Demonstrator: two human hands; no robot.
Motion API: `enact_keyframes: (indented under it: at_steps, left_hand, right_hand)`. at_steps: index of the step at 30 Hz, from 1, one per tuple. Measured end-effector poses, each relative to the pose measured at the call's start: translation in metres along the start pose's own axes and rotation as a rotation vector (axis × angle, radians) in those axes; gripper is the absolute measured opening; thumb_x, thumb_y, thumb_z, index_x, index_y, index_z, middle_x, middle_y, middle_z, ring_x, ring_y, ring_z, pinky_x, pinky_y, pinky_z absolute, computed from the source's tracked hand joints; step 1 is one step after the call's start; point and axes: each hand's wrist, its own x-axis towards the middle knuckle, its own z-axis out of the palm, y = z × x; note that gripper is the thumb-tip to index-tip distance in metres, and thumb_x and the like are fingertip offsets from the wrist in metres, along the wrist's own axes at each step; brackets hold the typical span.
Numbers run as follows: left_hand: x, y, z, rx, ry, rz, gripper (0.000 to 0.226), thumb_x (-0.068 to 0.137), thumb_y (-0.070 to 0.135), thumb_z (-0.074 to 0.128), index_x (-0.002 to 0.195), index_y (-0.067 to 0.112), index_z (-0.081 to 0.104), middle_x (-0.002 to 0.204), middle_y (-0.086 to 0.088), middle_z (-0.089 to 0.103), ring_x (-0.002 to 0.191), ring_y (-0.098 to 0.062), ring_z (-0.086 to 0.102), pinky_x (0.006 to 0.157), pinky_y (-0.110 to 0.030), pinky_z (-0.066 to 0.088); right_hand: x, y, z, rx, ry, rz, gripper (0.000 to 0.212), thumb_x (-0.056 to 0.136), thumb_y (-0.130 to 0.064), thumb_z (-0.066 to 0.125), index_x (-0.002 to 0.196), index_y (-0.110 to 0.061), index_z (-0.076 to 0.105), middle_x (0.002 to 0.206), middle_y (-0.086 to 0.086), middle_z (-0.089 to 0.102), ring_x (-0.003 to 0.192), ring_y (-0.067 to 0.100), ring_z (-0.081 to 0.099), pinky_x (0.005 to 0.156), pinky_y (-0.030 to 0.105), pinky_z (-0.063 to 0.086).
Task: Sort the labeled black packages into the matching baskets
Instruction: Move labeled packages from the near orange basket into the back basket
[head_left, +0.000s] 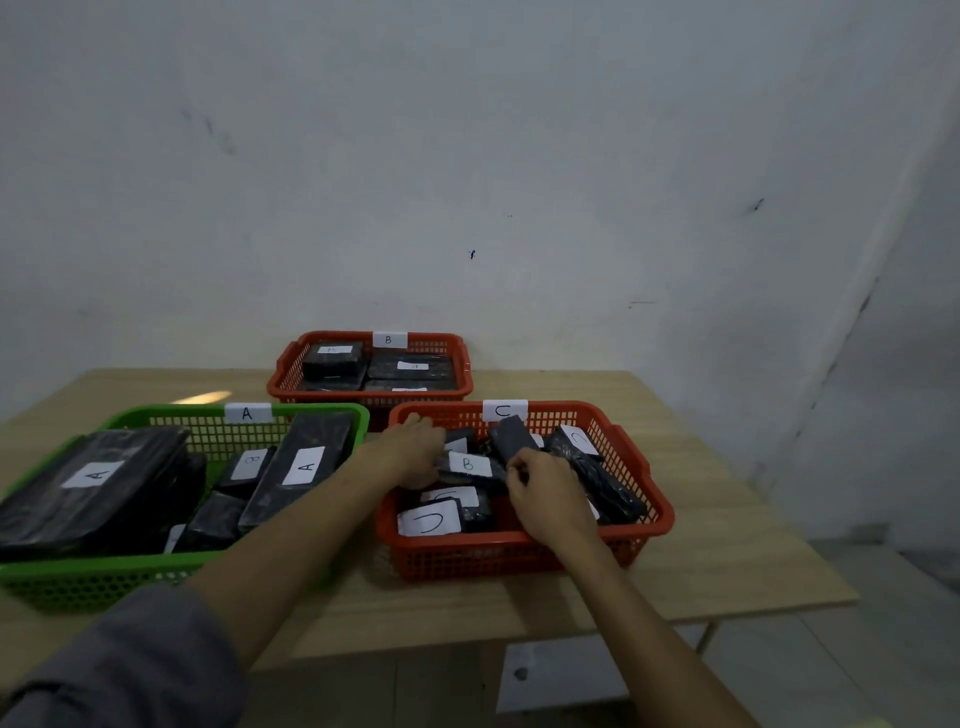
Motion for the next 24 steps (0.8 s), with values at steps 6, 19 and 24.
enact_keyframes:
  at_steps: [6,19,24]
  left_hand:
    - [-0.023,-0.013,-0.030,-0.178,0.137,0.007,0.025,0.090,0.022,0.063,0.114,0.021,0.057,0.119,0.000,0.057,0.106,-0.016,0.054,0.091,-0.033,0.049]
    - [-0.077,-0.111,-0.035,-0.523,0.386,-0.044,0.048,0.090,0.024,0.067,0.135,0.025,0.049,0.137,0.004,0.054,0.118,-0.013,0.054,0.098,-0.034,0.048]
    - [-0.069,-0.152,-0.015,-0.480,0.426,-0.150,0.077,0.085,0.056,0.064,0.149,0.027,0.034,0.149,0.003,0.044,0.132,-0.013,0.044,0.108,-0.040,0.041]
  right_hand:
    - [0.002,-0.002,0.000,0.045,0.022,-0.053,0.035,0.092,-0.034,0.065,0.123,-0.022,0.054,0.122,-0.004,0.050,0.101,0.009,0.052,0.077,0.022,0.045]
    - [0.079,-0.074,0.011,-0.016,-0.088,-0.419,0.056,0.089,-0.038,0.069,0.141,-0.028,0.049,0.139,-0.006,0.054,0.123,0.013,0.045,0.103,0.038,0.042]
    - [0.152,-0.083,0.033,-0.061,-0.043,-0.307,0.053,0.090,-0.034,0.069,0.138,-0.023,0.051,0.131,0.001,0.052,0.117,0.020,0.050,0.094,0.036,0.047]
